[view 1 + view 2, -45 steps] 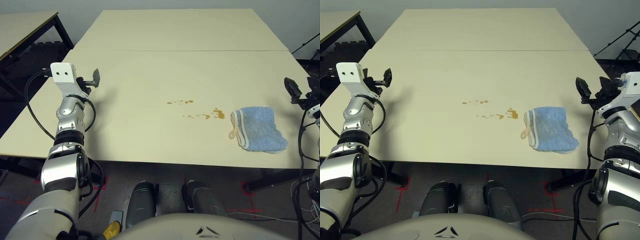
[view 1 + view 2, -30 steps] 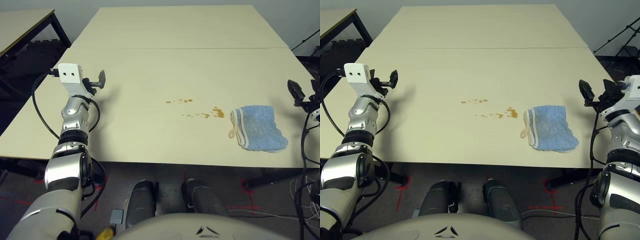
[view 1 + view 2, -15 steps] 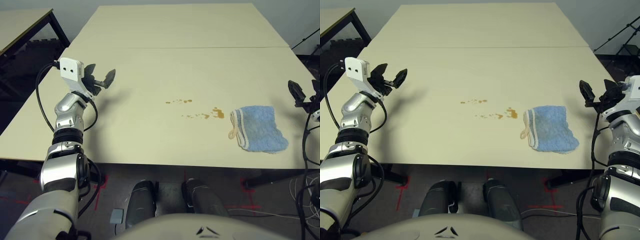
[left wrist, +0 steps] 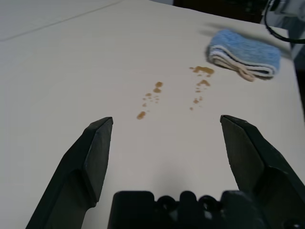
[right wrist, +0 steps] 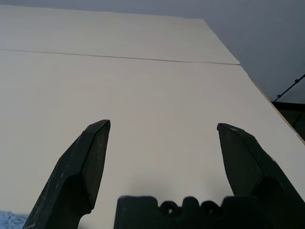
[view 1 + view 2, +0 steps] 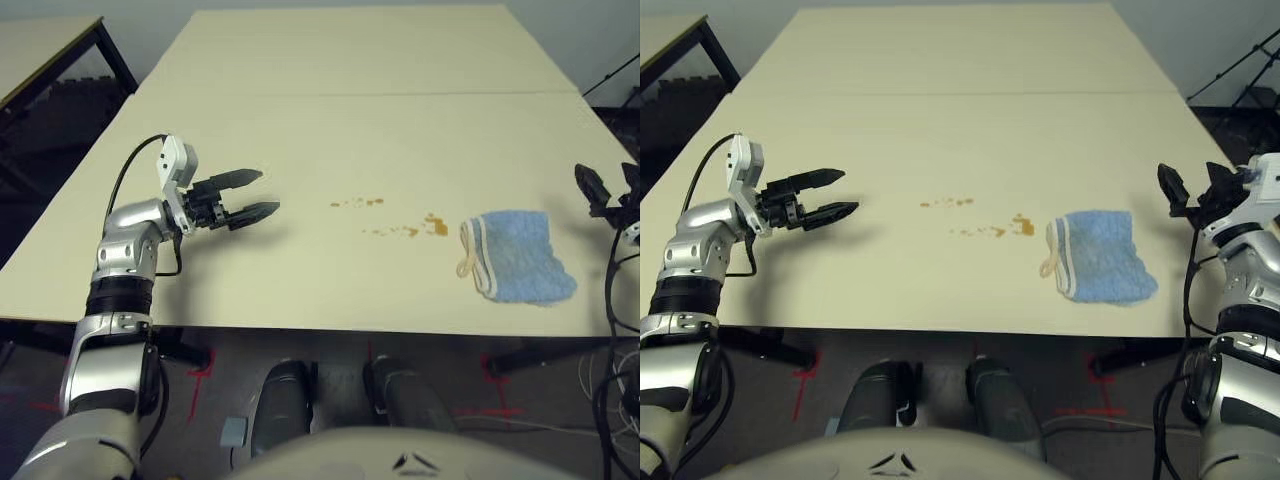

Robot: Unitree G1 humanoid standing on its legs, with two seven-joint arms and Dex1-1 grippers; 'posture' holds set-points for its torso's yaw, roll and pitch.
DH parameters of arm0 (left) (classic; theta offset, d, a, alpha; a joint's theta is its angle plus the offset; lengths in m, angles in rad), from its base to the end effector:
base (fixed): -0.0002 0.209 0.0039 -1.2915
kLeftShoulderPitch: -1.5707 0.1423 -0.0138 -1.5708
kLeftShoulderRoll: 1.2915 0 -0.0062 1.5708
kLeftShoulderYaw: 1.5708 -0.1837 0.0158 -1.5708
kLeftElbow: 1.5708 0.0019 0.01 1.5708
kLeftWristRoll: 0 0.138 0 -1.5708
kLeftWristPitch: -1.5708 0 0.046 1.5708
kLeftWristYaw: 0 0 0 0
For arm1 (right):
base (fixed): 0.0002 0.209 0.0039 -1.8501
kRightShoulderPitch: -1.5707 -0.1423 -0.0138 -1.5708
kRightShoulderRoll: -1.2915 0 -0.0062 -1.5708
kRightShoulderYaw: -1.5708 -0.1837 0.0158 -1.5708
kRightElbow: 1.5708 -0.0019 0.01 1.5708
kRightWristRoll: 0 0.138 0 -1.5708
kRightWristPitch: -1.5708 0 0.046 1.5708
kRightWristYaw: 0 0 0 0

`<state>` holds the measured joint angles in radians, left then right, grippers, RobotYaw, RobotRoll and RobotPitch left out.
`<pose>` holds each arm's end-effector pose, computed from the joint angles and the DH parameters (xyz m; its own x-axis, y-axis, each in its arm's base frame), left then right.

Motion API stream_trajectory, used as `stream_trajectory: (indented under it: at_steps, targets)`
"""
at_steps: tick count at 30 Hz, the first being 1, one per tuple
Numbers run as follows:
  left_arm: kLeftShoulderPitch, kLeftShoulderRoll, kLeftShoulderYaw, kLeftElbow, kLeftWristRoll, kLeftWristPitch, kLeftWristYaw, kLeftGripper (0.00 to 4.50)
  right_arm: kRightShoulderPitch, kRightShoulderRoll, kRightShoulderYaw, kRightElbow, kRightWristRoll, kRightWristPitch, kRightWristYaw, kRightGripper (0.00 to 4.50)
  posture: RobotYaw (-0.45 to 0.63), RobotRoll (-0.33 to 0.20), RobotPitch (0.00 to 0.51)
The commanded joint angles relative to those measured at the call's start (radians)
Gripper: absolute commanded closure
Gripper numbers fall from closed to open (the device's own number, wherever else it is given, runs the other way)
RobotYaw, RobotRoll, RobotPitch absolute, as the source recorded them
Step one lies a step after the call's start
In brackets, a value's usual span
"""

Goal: Wipe the water off the table with a rag.

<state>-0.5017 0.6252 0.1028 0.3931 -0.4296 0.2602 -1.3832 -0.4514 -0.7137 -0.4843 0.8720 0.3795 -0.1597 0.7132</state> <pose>0.2846 0.2852 0.1387 0.3707 -0.9227 -0.1059 0.9263 0.3756 -0.0297 0.2286 -0.3866 0.1099 0.9977 0.0092 0.0676 -0.0072 0.9995 -0.0292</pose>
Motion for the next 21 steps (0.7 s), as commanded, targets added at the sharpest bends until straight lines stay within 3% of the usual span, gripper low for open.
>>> stream_trajectory:
  at_steps: [1,15,21]
  targets:
    - [0.03,0.023,-0.028,-0.051,-0.004,0.025,-0.031,0.0,0.024,-0.017,-0.013,-0.031,0.012,0.017,0.002,0.03,-0.3,0.0,0.134]
    - [0.033,0.023,-0.062,-0.029,0.02,-0.028,-0.036,0.0,0.056,-0.038,-0.021,-0.103,0.04,0.088,0.01,0.03,-0.32,0.0,0.136]
    - [0.029,0.019,-0.063,-0.031,0.02,-0.031,-0.021,0.0,0.141,-0.117,0.021,-0.313,0.153,0.499,0.181,0.03,-0.3,0.0,0.137]
